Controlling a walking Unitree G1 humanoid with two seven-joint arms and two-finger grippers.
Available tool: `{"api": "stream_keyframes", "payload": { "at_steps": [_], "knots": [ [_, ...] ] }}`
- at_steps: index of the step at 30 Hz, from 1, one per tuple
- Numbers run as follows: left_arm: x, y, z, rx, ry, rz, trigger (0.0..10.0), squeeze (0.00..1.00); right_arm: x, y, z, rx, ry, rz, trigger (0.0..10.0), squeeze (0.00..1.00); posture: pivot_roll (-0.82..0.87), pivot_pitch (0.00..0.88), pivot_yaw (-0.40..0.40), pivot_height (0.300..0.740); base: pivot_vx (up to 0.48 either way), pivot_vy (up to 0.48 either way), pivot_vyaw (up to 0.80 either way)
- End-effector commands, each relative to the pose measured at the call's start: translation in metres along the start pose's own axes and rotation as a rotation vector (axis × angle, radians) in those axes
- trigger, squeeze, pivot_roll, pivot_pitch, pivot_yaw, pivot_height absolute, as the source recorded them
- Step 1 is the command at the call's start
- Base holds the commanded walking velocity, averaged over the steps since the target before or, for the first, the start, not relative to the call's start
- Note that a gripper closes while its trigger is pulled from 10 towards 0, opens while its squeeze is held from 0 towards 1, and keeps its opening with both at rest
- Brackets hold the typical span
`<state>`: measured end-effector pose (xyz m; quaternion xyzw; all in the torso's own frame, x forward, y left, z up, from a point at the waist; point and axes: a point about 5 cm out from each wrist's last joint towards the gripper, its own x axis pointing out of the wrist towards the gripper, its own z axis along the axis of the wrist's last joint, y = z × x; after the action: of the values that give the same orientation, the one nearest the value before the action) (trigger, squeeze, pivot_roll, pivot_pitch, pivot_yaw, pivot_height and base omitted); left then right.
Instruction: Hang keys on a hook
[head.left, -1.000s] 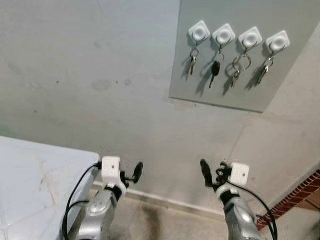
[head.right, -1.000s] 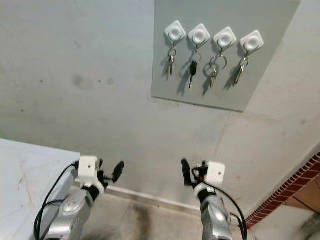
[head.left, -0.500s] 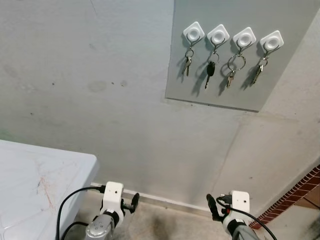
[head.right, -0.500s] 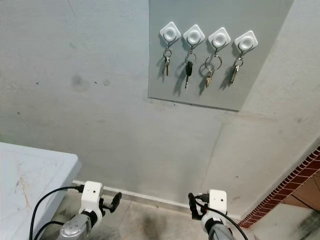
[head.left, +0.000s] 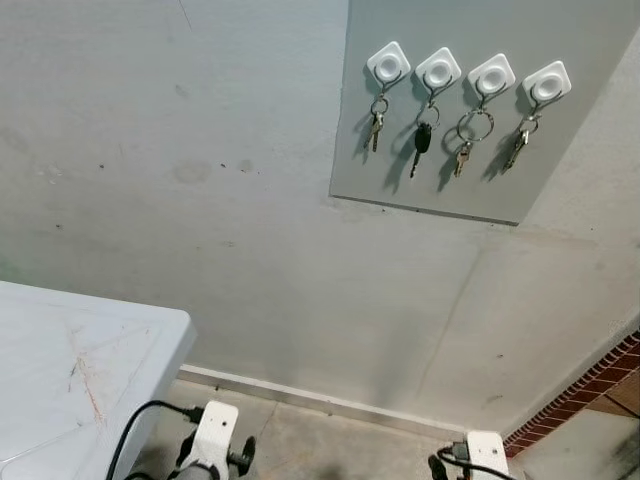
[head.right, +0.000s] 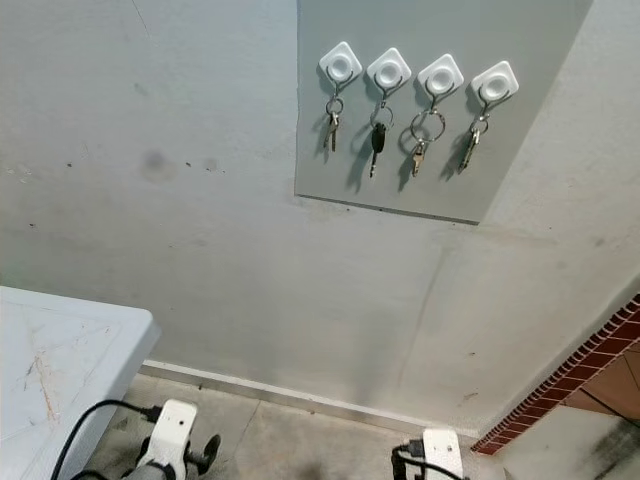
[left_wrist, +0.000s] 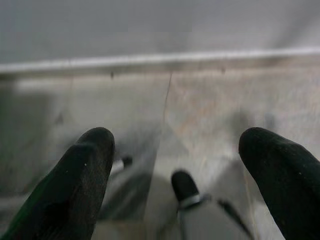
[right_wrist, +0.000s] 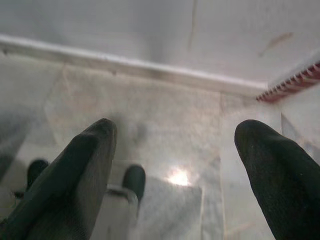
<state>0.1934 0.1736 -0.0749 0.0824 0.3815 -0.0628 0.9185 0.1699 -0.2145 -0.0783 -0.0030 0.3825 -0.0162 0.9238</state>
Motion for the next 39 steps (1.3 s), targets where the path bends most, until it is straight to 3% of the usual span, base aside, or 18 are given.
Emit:
{"api": "stream_keyframes", "payload": {
  "at_steps": [1,11,23,31,39],
  "knots": [
    [-0.005,0.006,-0.016,-0.029,0.067,0.021,10.0,0.0,-0.003,-0.004,-0.008,-0.009,0.042,-0.016,10.0,0.0,0.02,0.041,-0.043,0.74,0.0,0.0,0.0],
    [-0.008,-0.002,-0.027,-0.079,0.1,-0.004,10.0,0.0,-0.009,-0.006,-0.026,-0.013,0.122,-0.024,10.0,0.0,0.02,0.026,-0.042,0.74,0.0,0.0,0.0],
    [-0.003,-0.01,-0.016,-0.105,0.085,-0.039,10.0,0.0,-0.005,0.011,-0.026,0.021,0.139,0.012,10.0,0.0,0.01,0.017,-0.031,0.74,0.0,0.0,0.0],
    [0.002,-0.011,-0.001,-0.124,0.032,-0.041,10.0,0.0,-0.003,0.016,-0.022,0.071,0.125,0.008,10.0,0.0,0.02,0.0,-0.037,0.74,0.0,0.0,0.0],
    [0.0,-0.008,-0.006,-0.146,0.048,-0.029,10.0,0.0,-0.005,0.013,-0.026,0.075,0.145,-0.008,10.0,0.0,0.01,0.0,-0.033,0.74,0.0,0.0,0.0]
  ]
}}
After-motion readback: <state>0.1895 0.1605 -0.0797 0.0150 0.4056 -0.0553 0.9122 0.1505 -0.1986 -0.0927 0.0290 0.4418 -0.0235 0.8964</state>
